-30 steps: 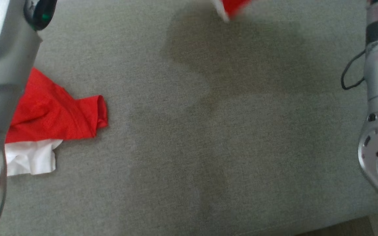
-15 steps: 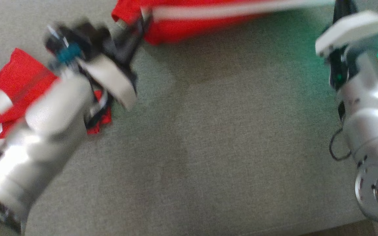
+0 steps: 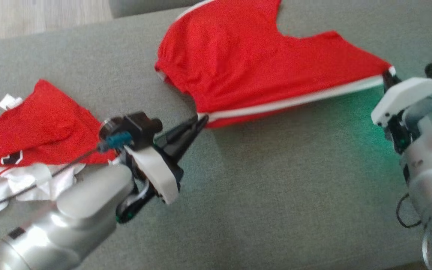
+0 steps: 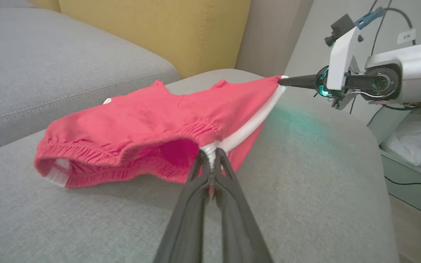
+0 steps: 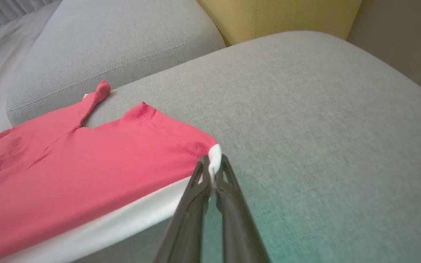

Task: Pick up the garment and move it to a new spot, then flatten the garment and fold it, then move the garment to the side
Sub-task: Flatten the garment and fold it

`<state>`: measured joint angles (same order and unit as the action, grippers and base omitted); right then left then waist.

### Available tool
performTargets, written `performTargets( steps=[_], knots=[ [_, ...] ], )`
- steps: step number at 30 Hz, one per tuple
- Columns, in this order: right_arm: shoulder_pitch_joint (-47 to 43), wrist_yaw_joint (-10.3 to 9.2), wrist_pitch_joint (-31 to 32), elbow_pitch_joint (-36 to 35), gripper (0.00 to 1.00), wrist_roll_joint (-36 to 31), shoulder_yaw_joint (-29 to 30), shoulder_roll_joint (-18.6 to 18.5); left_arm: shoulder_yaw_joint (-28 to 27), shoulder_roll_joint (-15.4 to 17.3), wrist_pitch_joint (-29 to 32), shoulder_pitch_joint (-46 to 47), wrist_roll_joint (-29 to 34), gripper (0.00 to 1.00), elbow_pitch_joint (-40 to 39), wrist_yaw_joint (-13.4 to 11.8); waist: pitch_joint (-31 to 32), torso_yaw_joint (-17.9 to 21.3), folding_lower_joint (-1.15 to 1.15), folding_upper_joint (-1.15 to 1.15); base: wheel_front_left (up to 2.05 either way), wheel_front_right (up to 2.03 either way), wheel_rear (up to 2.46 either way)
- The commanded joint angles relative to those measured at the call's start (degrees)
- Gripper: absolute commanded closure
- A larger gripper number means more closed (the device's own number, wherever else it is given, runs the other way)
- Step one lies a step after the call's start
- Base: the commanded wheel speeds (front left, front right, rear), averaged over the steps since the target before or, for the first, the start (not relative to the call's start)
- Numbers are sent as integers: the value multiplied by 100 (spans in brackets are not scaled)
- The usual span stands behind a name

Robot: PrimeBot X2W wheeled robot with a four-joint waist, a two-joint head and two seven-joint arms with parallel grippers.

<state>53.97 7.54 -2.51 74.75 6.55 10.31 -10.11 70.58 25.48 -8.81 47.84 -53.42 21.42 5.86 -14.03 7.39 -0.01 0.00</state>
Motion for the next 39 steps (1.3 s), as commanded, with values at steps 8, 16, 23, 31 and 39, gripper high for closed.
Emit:
performTargets(
  steps=[8,16,23,31,39],
  knots=[
    [-505,-5,249,-228,100,461,-185,-535,13,177,148,-452,70,100,-651,-434,503,90,1,0,0,0,0],
    [-1190,-5,449,-886,100,1047,-120,-886,94,-24,240,-980,-34,100,-1294,-823,779,10,1,0,0,0,0],
    [-1373,-5,656,-1640,100,1164,31,-802,-138,-184,25,-938,-94,100,-1258,-1057,626,-195,1,0,0,0,0],
    [-985,-5,808,-2321,100,813,388,-526,-374,-452,-158,-543,-58,100,-868,-1066,310,-518,1,0,0,0,0],
    [-215,-5,960,-2404,100,291,867,-216,-493,-705,-214,-232,-69,100,-562,-995,-45,-859,1,0,0,0,0]
  ],
)
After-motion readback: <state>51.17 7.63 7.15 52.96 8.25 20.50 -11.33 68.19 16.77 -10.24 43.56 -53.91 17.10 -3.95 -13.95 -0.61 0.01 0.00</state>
